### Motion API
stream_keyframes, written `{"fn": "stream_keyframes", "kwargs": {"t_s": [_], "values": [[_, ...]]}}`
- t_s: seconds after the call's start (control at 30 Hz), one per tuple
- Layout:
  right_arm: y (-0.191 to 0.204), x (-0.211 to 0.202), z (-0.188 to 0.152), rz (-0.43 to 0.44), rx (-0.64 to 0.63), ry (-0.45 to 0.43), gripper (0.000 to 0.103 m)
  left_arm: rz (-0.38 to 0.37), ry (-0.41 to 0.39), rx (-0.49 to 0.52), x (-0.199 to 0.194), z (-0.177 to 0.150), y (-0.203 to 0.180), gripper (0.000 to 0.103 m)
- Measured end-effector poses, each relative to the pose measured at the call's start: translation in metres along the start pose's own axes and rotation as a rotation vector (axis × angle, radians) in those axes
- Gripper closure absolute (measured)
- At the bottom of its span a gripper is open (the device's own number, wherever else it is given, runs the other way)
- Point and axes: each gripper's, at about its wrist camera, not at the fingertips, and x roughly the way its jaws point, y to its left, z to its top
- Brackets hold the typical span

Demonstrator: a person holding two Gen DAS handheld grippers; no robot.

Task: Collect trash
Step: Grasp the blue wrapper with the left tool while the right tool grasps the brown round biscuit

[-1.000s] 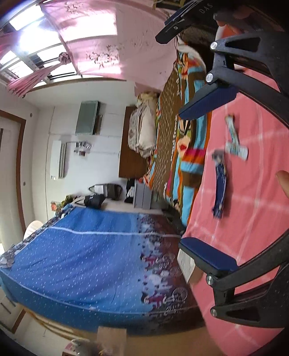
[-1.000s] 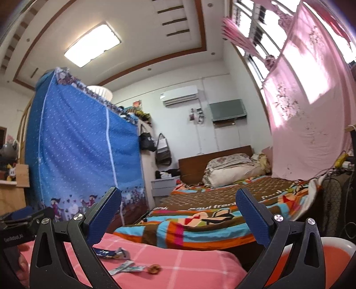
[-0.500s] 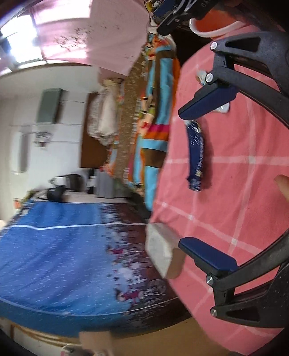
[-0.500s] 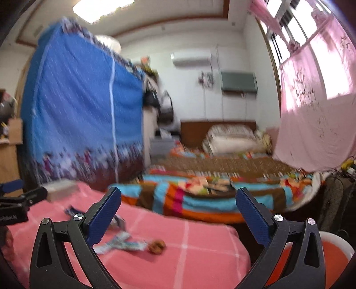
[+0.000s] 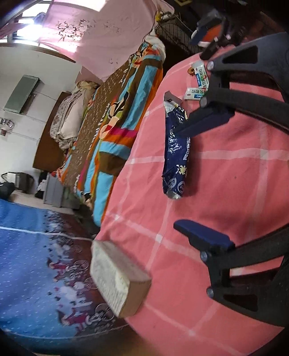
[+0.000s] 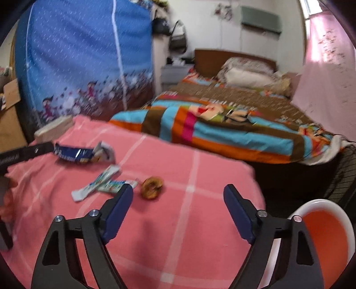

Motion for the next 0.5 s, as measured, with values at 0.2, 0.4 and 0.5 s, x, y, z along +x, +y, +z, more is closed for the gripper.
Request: {"fn": "stream_keyframes", "kwargs": {"t_s": [0.2, 0.4, 0.5], "values": [[0.012, 0.025, 0.003, 0.073, -0.062, 0.109, 0.036, -0.051, 0.071, -0.040, 0.017, 0.006, 0.002, 0.054], [0.005, 0.031, 0.009, 0.120, -0.028, 0.121, 0.068, -0.078, 0.086, -0.065, 0.015, 0.003, 0.003, 0.083], [0.004, 0.029, 0.010, 0.137, -0.021, 0.117, 0.080, -0.088, 0.077, -0.059, 0.007, 0.000, -0.001, 0.093]]}}
